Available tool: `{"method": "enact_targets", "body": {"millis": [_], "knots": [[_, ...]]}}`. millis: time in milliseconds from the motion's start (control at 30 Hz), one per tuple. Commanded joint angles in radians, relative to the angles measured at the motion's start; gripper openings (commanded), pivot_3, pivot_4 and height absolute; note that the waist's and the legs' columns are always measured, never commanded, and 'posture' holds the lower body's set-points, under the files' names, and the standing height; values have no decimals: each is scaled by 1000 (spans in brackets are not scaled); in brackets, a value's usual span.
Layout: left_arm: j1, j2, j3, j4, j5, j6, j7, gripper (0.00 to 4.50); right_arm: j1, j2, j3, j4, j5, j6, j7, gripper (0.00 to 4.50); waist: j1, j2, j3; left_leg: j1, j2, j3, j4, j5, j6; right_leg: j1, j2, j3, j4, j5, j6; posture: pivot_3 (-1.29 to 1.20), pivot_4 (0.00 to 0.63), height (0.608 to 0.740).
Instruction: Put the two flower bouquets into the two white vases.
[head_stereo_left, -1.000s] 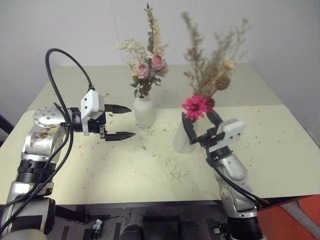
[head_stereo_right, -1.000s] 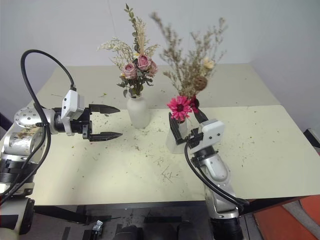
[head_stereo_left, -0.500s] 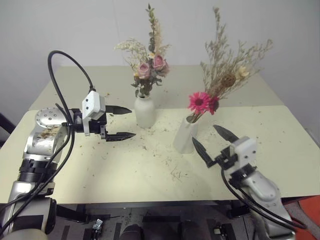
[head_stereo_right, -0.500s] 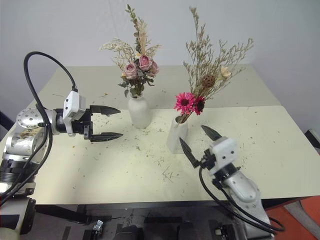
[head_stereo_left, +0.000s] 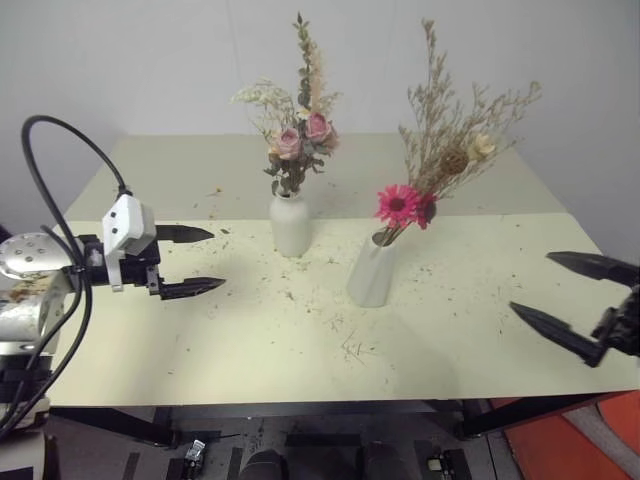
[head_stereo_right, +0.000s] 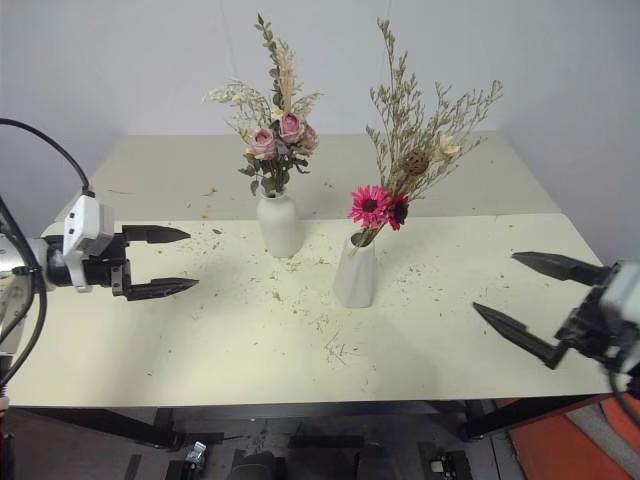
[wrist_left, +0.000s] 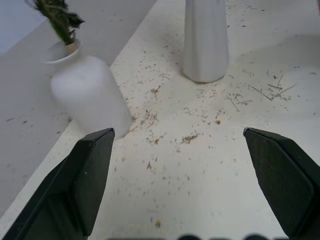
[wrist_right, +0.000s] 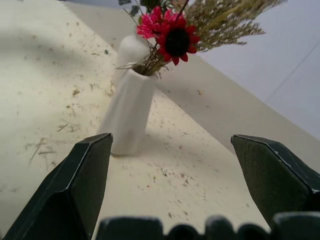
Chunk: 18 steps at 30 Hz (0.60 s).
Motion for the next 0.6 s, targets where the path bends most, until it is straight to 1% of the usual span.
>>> {"method": "enact_targets", "body": {"millis": [33,133,267,400,500,600], "knots": [[23,32,62,-49,-31,17,18,4500,-18,-75,-55,69,-29,24,62,4469,3,0,0,1,0,0,0,0,0,0,0,0,0,0,0,0,150,740],[58,43,91,-62,-37,22,30,4500,-31,-99,-45,97,-63,29,71,4469,7,0,0,1,0,0,0,0,0,1,0,0,0,0,0,0,150,740],[87,51,112,-63,-40,15,46,4500,-44,-84,-24,52,-98,29,39,4469,9,0,0,0,0,0,0,0,0,0,0,0,-1,0,0,0,150,740],[58,48,84,-58,-32,21,73,4500,-30,-64,-17,17,-120,36,37,4469,11,0,0,0,0,0,0,0,0,0,0,0,-1,0,0,0,150,740],[27,55,55,-39,-39,14,35,4500,-25,-49,-10,-12,-120,50,38,4469,13,-1,1,0,0,0,0,0,0,0,0,0,-1,0,0,0,150,740],[20,108,41,6,-21,-4,-35,4500,-12,-38,-8,-55,-120,55,40,4469,11,-1,1,-1,0,0,0,0,0,0,0,-1,-1,0,0,0,150,740]]}}
